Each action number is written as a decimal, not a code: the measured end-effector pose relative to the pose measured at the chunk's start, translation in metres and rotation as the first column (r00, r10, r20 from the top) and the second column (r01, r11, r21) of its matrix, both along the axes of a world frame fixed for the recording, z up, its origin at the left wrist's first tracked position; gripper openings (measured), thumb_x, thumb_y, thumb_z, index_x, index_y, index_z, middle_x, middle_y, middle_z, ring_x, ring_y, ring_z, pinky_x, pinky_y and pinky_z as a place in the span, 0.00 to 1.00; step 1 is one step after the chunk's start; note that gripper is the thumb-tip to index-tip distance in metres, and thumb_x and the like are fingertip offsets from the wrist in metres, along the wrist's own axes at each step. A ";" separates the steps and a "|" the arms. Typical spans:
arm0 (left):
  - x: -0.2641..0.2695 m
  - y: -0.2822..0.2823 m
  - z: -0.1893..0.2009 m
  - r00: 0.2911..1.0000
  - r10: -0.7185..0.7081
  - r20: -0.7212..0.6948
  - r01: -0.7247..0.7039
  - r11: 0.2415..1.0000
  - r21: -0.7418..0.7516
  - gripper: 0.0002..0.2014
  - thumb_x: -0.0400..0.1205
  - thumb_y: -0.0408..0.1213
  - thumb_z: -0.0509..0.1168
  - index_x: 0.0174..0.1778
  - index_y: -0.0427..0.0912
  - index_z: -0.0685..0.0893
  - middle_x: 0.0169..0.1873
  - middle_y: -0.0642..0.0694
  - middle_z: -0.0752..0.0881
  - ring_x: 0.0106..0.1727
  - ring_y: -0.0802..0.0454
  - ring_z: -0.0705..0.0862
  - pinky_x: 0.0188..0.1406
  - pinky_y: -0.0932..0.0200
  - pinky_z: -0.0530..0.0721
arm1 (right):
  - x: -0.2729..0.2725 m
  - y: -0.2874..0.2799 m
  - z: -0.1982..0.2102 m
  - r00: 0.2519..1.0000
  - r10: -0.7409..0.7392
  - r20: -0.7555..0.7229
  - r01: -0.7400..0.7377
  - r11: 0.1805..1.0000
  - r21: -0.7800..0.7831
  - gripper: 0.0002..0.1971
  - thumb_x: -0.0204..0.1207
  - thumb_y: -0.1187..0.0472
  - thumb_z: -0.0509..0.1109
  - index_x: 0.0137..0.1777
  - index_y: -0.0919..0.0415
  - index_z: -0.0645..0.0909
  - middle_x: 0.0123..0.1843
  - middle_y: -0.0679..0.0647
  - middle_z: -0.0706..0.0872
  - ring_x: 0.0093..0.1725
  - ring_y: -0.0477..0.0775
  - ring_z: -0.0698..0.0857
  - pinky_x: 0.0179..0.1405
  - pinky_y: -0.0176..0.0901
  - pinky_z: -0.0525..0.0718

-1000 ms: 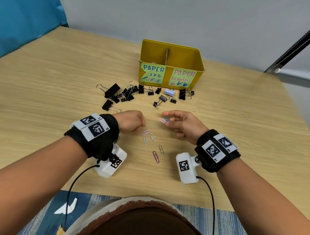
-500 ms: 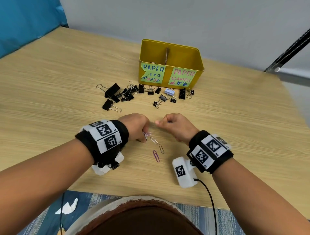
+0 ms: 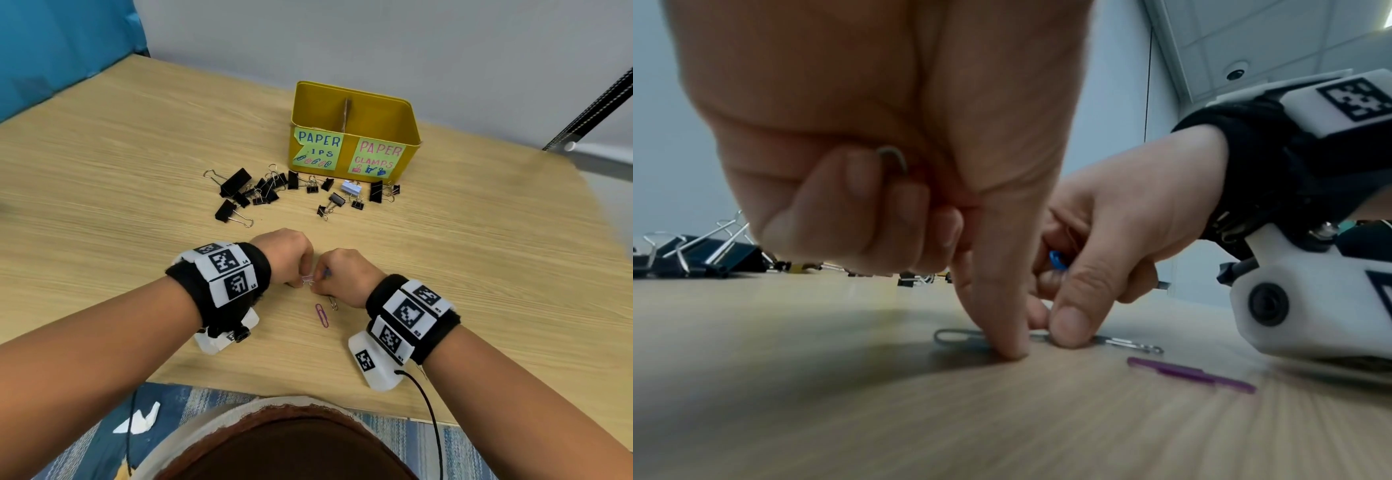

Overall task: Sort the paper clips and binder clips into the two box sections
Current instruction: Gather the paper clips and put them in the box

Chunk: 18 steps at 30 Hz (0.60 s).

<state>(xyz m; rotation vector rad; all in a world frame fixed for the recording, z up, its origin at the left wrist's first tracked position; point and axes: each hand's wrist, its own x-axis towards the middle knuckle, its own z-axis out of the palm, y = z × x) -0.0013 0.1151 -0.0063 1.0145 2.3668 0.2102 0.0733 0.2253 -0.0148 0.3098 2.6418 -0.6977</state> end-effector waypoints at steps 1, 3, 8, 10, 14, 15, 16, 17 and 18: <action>0.000 0.001 0.000 1.000 -0.003 0.004 0.003 1.000 -0.011 0.09 0.74 0.35 0.72 0.50 0.44 0.86 0.57 0.46 0.84 0.58 0.48 0.81 0.46 0.59 0.74 | 0.000 -0.001 0.001 0.999 0.019 0.025 -0.020 1.000 0.013 0.10 0.75 0.60 0.69 0.52 0.65 0.83 0.56 0.61 0.86 0.55 0.57 0.83 0.49 0.42 0.77; 0.001 0.001 0.000 1.000 -0.022 0.009 0.023 0.999 -0.036 0.09 0.76 0.35 0.70 0.51 0.43 0.86 0.57 0.45 0.84 0.58 0.47 0.81 0.45 0.60 0.74 | 0.002 -0.002 0.003 0.997 0.047 0.065 -0.050 0.998 0.041 0.12 0.78 0.59 0.66 0.55 0.66 0.81 0.57 0.62 0.85 0.56 0.59 0.83 0.50 0.44 0.77; 0.004 0.003 0.002 0.994 -0.108 -0.001 0.107 0.987 -0.116 0.11 0.80 0.39 0.65 0.56 0.40 0.84 0.58 0.44 0.83 0.56 0.46 0.81 0.48 0.59 0.75 | 0.009 0.003 0.007 0.998 -0.025 0.055 0.028 0.999 -0.039 0.14 0.82 0.56 0.52 0.42 0.61 0.75 0.46 0.60 0.81 0.45 0.56 0.76 0.42 0.44 0.72; 0.004 0.002 0.002 0.989 -0.145 -0.014 0.141 0.975 -0.171 0.13 0.83 0.40 0.60 0.58 0.37 0.81 0.56 0.41 0.83 0.50 0.46 0.79 0.47 0.57 0.75 | 0.011 0.008 0.008 0.996 -0.073 0.045 0.077 0.992 -0.099 0.18 0.83 0.57 0.51 0.29 0.55 0.69 0.34 0.52 0.76 0.37 0.53 0.74 0.33 0.41 0.68; 0.007 -0.002 0.001 0.987 -0.162 -0.021 0.155 0.967 -0.201 0.16 0.85 0.43 0.51 0.55 0.35 0.78 0.45 0.43 0.77 0.45 0.48 0.75 0.47 0.55 0.75 | 0.016 0.014 0.011 0.997 -0.068 0.046 0.071 0.994 -0.082 0.18 0.82 0.57 0.54 0.28 0.55 0.70 0.32 0.49 0.75 0.32 0.45 0.72 0.29 0.34 0.68; 0.008 -0.003 0.001 0.989 -0.150 -0.006 0.146 0.973 -0.180 0.16 0.86 0.44 0.50 0.55 0.36 0.77 0.44 0.44 0.76 0.45 0.49 0.74 0.47 0.55 0.74 | 0.017 0.015 0.010 0.996 -0.082 0.045 0.086 0.992 -0.087 0.17 0.81 0.58 0.55 0.30 0.57 0.72 0.33 0.51 0.78 0.33 0.47 0.74 0.30 0.34 0.71; 0.008 -0.003 0.001 0.992 -0.122 0.019 0.124 0.983 -0.136 0.15 0.86 0.44 0.49 0.52 0.38 0.76 0.44 0.44 0.75 0.46 0.49 0.74 0.48 0.56 0.73 | 0.019 0.017 0.011 0.994 -0.105 0.044 0.109 0.988 -0.105 0.14 0.80 0.60 0.57 0.33 0.59 0.75 0.35 0.53 0.81 0.33 0.48 0.77 0.32 0.35 0.74; 0.008 -0.004 0.002 0.996 -0.081 0.046 0.084 0.994 -0.074 0.15 0.86 0.44 0.48 0.49 0.40 0.76 0.43 0.44 0.76 0.46 0.49 0.74 0.49 0.57 0.72 | 0.020 0.018 0.011 0.991 -0.131 0.040 0.135 0.983 -0.121 0.12 0.79 0.61 0.58 0.35 0.59 0.78 0.35 0.54 0.84 0.35 0.49 0.80 0.36 0.37 0.77; 0.007 -0.004 0.003 0.997 -0.032 0.070 0.033 0.999 -0.004 0.14 0.86 0.44 0.49 0.44 0.40 0.75 0.42 0.44 0.76 0.46 0.49 0.74 0.49 0.57 0.71 | 0.021 0.020 0.011 0.988 -0.155 0.023 0.156 0.979 -0.130 0.11 0.78 0.63 0.59 0.38 0.60 0.80 0.35 0.54 0.85 0.37 0.50 0.82 0.41 0.39 0.80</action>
